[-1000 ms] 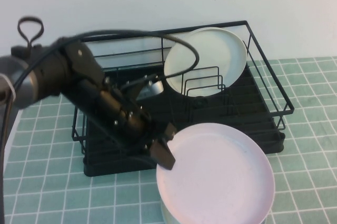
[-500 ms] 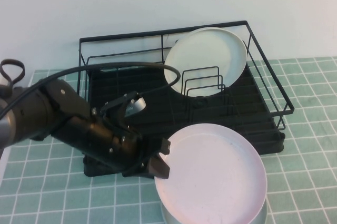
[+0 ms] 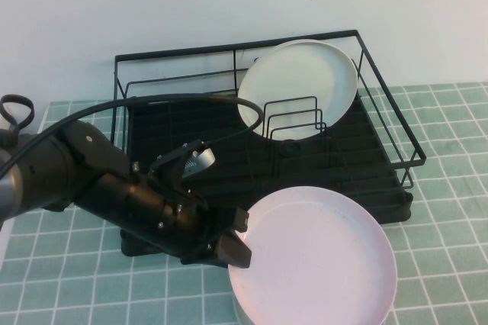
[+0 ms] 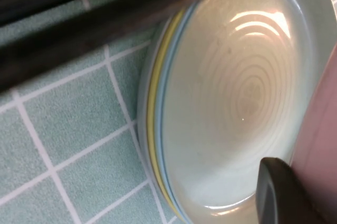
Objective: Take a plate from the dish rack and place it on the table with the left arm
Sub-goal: Place the plate from the table
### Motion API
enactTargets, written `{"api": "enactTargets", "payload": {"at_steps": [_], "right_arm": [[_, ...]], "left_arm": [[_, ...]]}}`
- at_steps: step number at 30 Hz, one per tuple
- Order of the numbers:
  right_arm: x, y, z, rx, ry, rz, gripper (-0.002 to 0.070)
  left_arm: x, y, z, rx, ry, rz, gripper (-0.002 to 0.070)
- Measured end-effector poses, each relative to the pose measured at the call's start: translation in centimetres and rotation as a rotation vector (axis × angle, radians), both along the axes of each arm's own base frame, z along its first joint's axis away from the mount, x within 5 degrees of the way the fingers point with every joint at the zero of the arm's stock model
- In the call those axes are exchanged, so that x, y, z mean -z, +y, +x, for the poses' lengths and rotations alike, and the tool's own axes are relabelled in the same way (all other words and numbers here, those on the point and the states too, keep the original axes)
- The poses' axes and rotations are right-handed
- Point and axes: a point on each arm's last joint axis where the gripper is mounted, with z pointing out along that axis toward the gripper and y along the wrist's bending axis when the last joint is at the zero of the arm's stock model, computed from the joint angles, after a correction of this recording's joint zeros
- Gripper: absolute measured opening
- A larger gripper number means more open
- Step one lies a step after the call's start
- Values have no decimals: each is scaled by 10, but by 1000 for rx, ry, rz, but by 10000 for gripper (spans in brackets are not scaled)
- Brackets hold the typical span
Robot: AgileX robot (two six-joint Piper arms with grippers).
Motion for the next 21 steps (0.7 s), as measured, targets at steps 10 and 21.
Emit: {"api": "enactTargets", "payload": {"at_steps": [10, 21], "right_arm": [[0, 0, 0, 0, 0, 0, -2], [0, 0, 0, 0, 0, 0, -2]], "left_arm": [[3, -1, 0, 13, 12, -2, 36], [13, 0, 0, 25, 27, 15, 36]]}}
